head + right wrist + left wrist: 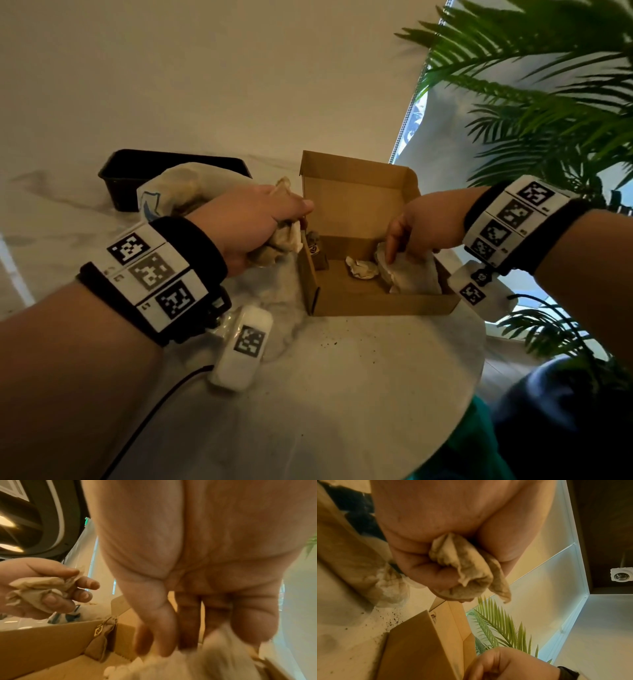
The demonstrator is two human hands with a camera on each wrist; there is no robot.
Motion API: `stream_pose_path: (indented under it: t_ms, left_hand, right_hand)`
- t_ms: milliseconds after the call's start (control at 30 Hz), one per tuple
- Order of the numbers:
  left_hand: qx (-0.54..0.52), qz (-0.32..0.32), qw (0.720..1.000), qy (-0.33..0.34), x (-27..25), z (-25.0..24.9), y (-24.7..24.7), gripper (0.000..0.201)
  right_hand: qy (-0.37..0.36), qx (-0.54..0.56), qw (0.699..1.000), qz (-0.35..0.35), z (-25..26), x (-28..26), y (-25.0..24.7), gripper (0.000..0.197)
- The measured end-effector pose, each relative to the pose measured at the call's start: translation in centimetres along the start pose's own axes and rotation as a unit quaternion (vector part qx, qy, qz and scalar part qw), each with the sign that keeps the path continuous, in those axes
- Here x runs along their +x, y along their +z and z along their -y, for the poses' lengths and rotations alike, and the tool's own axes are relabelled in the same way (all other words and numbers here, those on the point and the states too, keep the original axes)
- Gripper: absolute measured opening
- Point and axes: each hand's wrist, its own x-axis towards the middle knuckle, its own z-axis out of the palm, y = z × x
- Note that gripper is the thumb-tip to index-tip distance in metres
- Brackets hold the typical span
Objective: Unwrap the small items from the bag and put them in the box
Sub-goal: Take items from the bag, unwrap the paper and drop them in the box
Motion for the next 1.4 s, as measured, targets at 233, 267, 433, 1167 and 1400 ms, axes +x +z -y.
stream_pose_path:
  t_ms: [233,267,433,1167,1400]
  left_hand:
    - [-0.124,0.029,0.991,-0.050,0.4,-0.2,0.0,0.058]
    - [-0.146,0.030,0.987,-0.055,0.4,-0.2,0.0,0.059]
    - [-0.209,0.022,0.976,-0.051,0.3,-0.2,-0.2,0.077]
    - [-0.192,0.075,0.978,0.013,-0.2,-0.5,0.5,0.040]
    - [-0.166,-0.016,0.985,0.038,0.0,-0.3,0.6,0.029]
  right_hand:
    - [0.013,-0.009,1.000,-0.009,-0.1,-0.1,1.2,0.008]
    - [0.024,-0.021,0.999,0.011,0.1,-0.1,1.5,0.011]
    - [-0.037,-0.001,0.990,-0.134,2.4,-0.5,0.7,0.013]
    - [-0.160,0.581,0.757,-0.253,9.0,0.1,2.2,0.017]
    - [-0.115,0.718,0.641,-0.246,8.4,1.1,2.6,0.016]
